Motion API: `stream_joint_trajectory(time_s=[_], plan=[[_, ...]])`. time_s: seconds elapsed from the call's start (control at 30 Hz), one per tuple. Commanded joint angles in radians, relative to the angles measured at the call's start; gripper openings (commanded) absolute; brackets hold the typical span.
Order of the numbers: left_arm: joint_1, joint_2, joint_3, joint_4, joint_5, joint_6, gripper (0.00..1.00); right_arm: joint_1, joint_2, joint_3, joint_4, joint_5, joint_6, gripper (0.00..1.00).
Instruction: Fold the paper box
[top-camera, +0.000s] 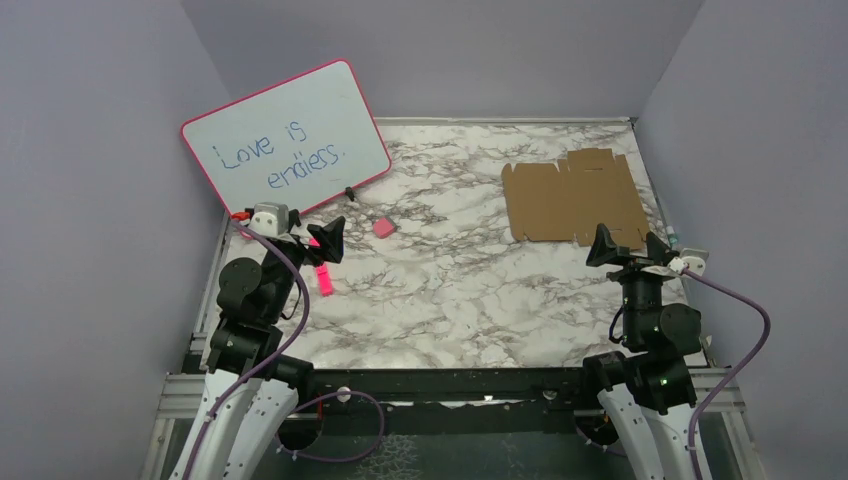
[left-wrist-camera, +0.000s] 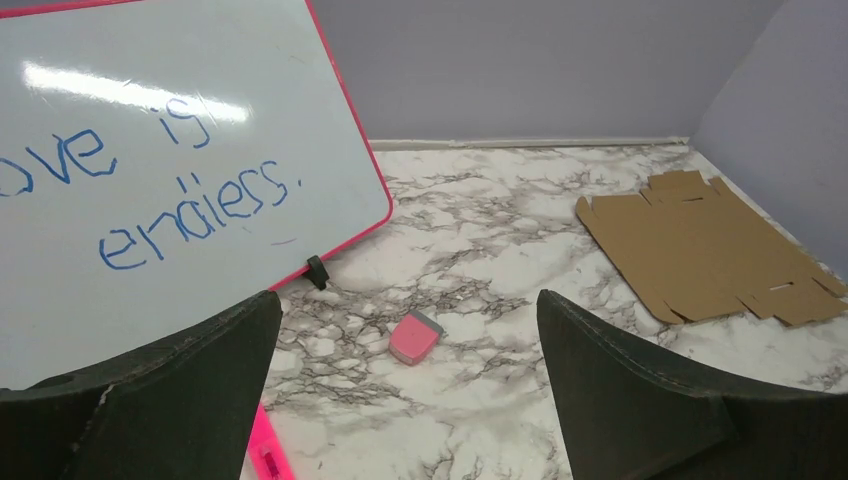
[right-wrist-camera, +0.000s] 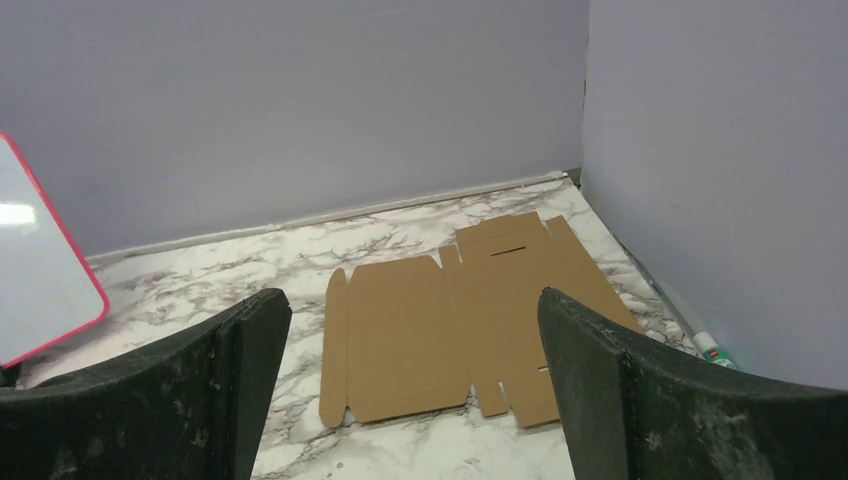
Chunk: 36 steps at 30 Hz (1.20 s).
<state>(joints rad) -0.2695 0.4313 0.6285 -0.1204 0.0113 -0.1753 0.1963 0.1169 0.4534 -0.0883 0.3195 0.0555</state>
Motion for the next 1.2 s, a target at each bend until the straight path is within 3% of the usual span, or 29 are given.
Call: stream_joint_trajectory(time_s=[0.0,0.6,0.77,1.17], plan=[[0.006,-0.004,0.028,0.024,0.025,0.002,0.99,-0.005,-0.003,-0.001,0.034,-0.009,0.001,1.00],[0.004,-0.044,0.011,0.008,0.048,-0.041,0.99,-0.005,0.081,0.039,0.010,-0.091,0.007,1.00],[-0.005,-0.043,0.024,-0.038,0.084,-0.046,0.99,-0.004,0.215,0.110,-0.038,-0.181,0.020,1.00],[-0.032,-0.038,-0.001,-0.121,0.104,-0.015,0.99,-0.005,0.704,0.322,-0.177,-0.350,0.099,1.00]])
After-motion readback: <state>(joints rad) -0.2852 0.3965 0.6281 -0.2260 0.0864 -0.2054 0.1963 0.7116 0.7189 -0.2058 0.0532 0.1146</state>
